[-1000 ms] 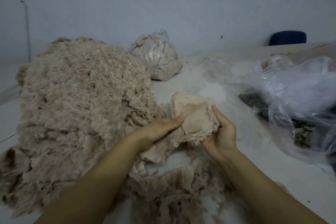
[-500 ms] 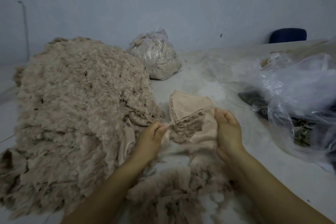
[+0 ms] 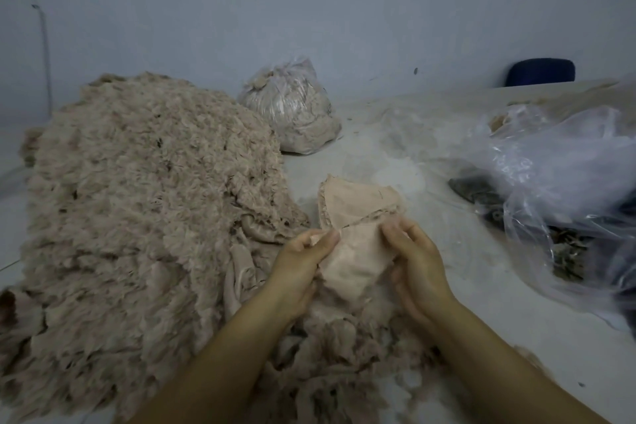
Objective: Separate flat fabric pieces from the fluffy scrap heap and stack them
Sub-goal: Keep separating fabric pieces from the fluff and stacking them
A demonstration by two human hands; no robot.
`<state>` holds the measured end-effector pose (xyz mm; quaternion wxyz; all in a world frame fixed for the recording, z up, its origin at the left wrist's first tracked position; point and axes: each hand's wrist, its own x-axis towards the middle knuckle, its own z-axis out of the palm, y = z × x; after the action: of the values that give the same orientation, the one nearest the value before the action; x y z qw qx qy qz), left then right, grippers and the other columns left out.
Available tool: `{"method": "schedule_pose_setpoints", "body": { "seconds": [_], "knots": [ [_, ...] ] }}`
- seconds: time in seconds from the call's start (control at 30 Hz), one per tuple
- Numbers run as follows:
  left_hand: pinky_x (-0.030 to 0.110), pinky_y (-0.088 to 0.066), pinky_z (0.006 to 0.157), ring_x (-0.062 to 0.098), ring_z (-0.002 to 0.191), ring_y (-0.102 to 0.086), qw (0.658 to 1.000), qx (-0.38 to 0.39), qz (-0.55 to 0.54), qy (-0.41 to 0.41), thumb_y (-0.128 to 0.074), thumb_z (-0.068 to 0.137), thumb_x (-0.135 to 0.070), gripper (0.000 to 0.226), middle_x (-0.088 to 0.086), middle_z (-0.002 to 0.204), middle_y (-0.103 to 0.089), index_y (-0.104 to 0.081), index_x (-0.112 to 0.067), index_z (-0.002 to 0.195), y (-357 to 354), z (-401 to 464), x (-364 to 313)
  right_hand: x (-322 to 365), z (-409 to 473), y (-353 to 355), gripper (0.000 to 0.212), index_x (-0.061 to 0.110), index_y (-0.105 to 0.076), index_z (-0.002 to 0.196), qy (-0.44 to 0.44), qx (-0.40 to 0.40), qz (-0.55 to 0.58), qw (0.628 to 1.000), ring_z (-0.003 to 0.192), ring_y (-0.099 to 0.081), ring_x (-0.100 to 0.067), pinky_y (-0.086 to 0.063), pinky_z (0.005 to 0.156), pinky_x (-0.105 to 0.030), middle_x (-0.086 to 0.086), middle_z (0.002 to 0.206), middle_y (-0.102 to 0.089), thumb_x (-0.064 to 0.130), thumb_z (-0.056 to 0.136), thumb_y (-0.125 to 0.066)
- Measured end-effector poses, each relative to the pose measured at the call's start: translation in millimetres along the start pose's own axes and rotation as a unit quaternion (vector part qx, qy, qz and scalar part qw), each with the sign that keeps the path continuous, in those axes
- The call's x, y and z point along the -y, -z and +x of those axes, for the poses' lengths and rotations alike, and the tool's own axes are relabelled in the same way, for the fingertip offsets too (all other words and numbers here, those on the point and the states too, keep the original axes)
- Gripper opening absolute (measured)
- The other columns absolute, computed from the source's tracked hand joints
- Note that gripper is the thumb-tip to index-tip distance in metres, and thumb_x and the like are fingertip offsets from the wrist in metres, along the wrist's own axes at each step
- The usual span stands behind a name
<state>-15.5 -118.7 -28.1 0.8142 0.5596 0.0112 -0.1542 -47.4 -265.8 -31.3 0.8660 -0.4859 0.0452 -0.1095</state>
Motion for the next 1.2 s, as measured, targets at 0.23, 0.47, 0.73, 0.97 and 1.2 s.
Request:
{"method": "schedule_pose_setpoints", "body": {
  "seconds": [0.23,0.47,0.73,0.97,1.2],
  "knots": [
    [0.025,-0.044,0.056,0.016,0.062,-0.057,0.966,-0.048,0.196,-0.160,-0.060,0.091,-0.021,0.023,0.005,0.068,-0.064,-0.067,-0.003,0.079,-0.5,5.8,5.7,-11.4,1.0,-4.4,0.013,0.012,-0.060,0.078,0.021,-0.063,-0.161,0.985,0.055,-0.053,-0.006,-0.047,0.051,-0.020,0.006,0.060,-0.059,0.014,0.090,-0.064],
    [0.024,-0.042,0.060,0.010,0.057,-0.054,0.926,-0.026,0.359,-0.116,-0.052,0.077,-0.061,0.048,-0.002,0.056,-0.060,-0.070,-0.018,0.064,28.8,3.5,-8.8,13.0,11.7,5.2,0.016,0.015,-0.058,0.076,0.095,-0.090,-0.210,0.969,0.056,-0.049,-0.005,-0.042,0.051,-0.016,0.008,0.061,-0.055,0.018,0.091,-0.063],
    [0.037,-0.057,0.077,0.027,0.094,-0.069,0.989,0.043,-0.111,0.087,-0.053,0.087,-0.047,0.050,0.017,0.107,-0.070,-0.065,-0.006,0.113,-11.4,-0.2,-5.5,4.3,11.2,-31.2,0.010,0.015,-0.062,0.079,0.108,0.004,-0.202,0.973,0.057,-0.056,0.000,-0.045,0.051,-0.017,0.013,0.061,-0.063,0.018,0.084,-0.070],
    [0.024,-0.038,0.049,0.012,0.054,-0.051,0.924,-0.158,0.250,-0.241,-0.049,0.097,-0.036,0.040,0.000,0.059,-0.056,-0.058,-0.012,0.067,-10.1,43.4,-27.3,13.2,51.6,-17.8,0.026,0.020,-0.063,0.060,0.152,-0.097,-0.331,0.926,0.060,-0.054,-0.006,-0.045,0.063,-0.031,0.013,0.055,-0.059,0.035,0.076,-0.078],
    [0.027,-0.020,0.045,0.017,0.052,-0.037,0.802,-0.195,0.484,-0.291,-0.037,0.101,-0.037,0.050,-0.002,0.054,-0.038,-0.031,-0.020,0.055,-17.9,109.1,-49.3,28.8,121.8,-12.7,0.033,0.020,-0.065,0.086,0.137,-0.136,-0.536,0.822,0.076,-0.052,-0.018,-0.033,0.059,-0.031,0.006,0.075,-0.059,0.048,0.094,-0.050]
  ]
}}
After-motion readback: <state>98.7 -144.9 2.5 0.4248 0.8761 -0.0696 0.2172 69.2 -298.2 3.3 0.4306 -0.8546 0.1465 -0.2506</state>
